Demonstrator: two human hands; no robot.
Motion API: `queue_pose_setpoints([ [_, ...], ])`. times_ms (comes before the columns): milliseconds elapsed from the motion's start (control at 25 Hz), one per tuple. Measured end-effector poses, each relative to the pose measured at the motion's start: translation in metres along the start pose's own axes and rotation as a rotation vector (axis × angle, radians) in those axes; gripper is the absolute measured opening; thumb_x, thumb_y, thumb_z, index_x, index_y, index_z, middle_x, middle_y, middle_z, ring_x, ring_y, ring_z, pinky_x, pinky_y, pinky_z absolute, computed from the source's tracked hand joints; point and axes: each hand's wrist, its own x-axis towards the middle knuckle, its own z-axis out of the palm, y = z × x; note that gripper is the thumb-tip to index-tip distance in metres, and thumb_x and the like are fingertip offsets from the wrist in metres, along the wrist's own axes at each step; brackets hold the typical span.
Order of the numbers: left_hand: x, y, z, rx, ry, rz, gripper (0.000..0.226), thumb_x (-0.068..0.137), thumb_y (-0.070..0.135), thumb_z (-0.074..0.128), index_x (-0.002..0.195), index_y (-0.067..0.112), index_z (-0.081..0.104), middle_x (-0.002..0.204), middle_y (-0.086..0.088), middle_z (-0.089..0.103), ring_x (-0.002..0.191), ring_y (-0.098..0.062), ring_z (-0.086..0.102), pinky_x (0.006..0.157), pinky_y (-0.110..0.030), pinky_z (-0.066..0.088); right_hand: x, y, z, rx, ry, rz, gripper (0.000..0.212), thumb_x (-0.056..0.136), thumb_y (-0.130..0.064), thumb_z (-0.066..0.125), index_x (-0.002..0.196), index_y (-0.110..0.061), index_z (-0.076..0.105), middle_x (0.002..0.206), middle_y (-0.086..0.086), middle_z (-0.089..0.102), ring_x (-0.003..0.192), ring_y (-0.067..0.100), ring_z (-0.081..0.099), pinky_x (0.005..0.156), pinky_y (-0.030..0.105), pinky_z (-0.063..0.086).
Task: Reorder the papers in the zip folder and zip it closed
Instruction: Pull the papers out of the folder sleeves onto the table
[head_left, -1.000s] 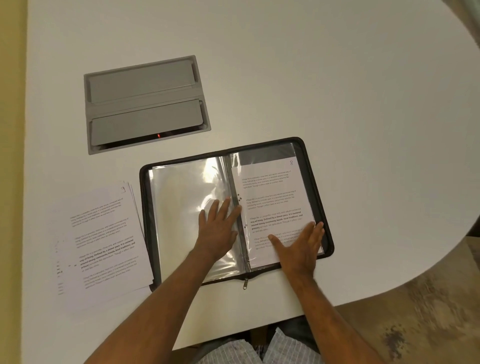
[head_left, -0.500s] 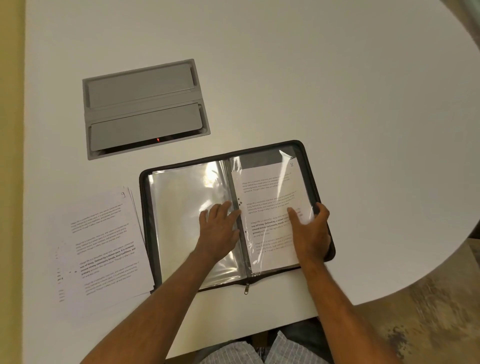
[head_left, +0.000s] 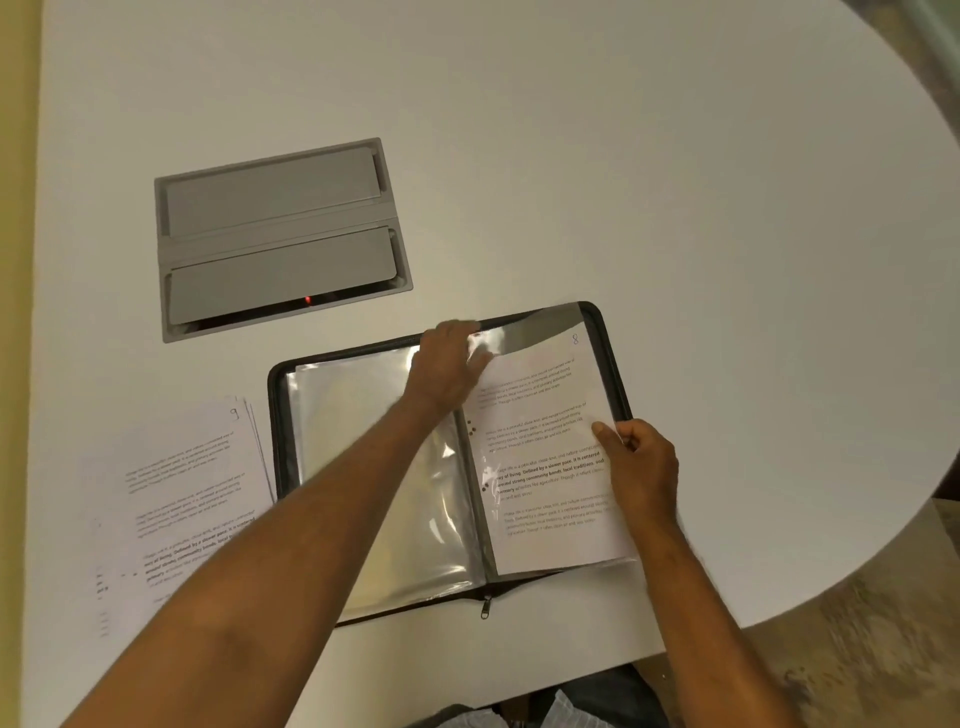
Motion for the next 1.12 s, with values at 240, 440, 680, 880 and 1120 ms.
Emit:
queue_pose_setpoints([
  [240, 0.049, 0.020, -0.011, -0.084, -0.239, -0.019, 0.048, 0.100, 0.036, 0.061, 0.144, 0.020, 0.052, 0.140, -0.008, 0.061, 0.127, -0.026, 0.056, 0.102, -0.039, 0.046, -0.017, 0.003, -0.009, 0.204, -0.075, -0.005, 0.015, 0.101, -0.032, 0.066, 0.092, -0.020, 0.070, 0.086, -0.006, 0.077, 0.076, 0.013, 0.074, 0.066, 0.028, 0.060],
  [440, 0.063, 0.025, -0.014, -0.141, -0.184, -0.030, 0.019, 0.087, 0.029, 0.079, 0.087, 0.015, 0.066, 0.081, 0.006, 0.062, 0.074, -0.011, 0.053, 0.062, -0.025, 0.037, -0.014, 0.004, -0.008, 0.215, -0.068, -0.005, 0.012, 0.100, -0.033, 0.066, 0.101, -0.022, 0.070, 0.091, -0.008, 0.077, 0.080, 0.011, 0.075, 0.068, 0.028, 0.062],
  [680, 0.056, 0.023, -0.013, -0.148, -0.157, 0.036, 0.010, 0.091, 0.022, 0.075, 0.091, 0.013, 0.080, 0.086, 0.002, 0.074, 0.079, -0.012, 0.063, 0.077, -0.031, 0.049, 0.000, -0.008, -0.007, 0.132, -0.042, -0.049, 0.013, 0.098, -0.038, 0.068, 0.106, -0.028, 0.064, 0.092, -0.012, 0.073, 0.078, 0.001, 0.071, 0.061, 0.016, 0.056],
  [880, 0.048, 0.015, -0.004, -0.046, -0.052, 0.219, 0.024, 0.097, 0.019, 0.068, 0.119, 0.013, 0.076, 0.099, -0.003, 0.057, 0.089, -0.017, 0.055, 0.076, -0.025, 0.042, 0.010, -0.011, -0.001, 0.103, -0.009, -0.059, 0.005, 0.103, -0.031, 0.062, 0.105, -0.027, 0.063, 0.091, -0.011, 0.071, 0.075, 0.003, 0.070, 0.057, 0.012, 0.052],
  [1120, 0.038, 0.018, -0.010, -0.111, -0.138, 0.059, 0.029, 0.093, 0.037, 0.071, 0.113, 0.023, 0.056, 0.095, 0.005, 0.065, 0.081, -0.010, 0.061, 0.069, -0.029, 0.049, 0.012, -0.002, 0.003, 0.086, 0.037, -0.071, 0.008, 0.105, -0.029, 0.058, 0.106, -0.023, 0.063, 0.094, -0.010, 0.070, 0.080, 0.009, 0.069, 0.057, 0.012, 0.051],
])
